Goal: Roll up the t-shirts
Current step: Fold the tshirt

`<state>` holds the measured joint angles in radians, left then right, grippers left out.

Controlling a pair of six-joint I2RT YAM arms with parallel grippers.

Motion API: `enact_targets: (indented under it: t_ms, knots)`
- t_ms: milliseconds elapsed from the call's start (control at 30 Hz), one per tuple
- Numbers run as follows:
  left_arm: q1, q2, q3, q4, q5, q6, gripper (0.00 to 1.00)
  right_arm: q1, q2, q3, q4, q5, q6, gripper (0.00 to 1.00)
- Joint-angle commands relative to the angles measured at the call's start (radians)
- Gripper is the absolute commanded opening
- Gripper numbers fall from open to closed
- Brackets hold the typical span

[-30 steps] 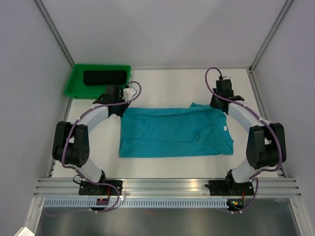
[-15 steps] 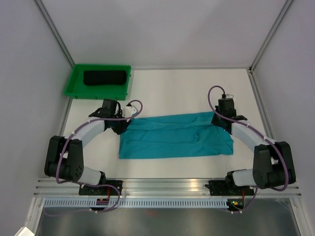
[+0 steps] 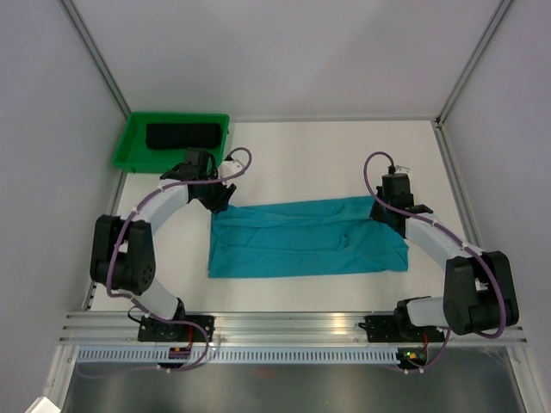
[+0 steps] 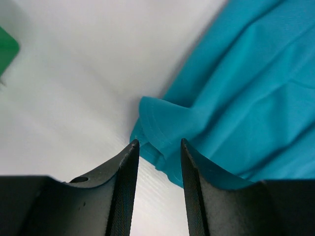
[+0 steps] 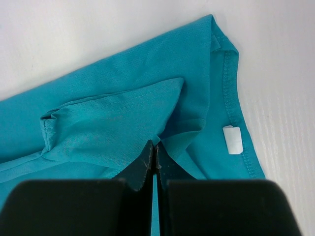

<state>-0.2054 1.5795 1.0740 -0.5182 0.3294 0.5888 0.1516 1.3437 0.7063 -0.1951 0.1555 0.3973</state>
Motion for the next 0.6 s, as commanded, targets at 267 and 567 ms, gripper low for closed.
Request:
enact_targets:
  t_ms: [267,567]
  knots:
    - [-0.115,0.041,-0.109,0.119,-0.156,-0.043,0.49,0.003,-0.002,-0.004,0.031,0.009,0.006,0.04]
    - [-0.187,-0.013,-0.221,0.181,-0.296,0.011,0.52,0.003,-0.009,0.009,0.023,0.009,0.003,0.04]
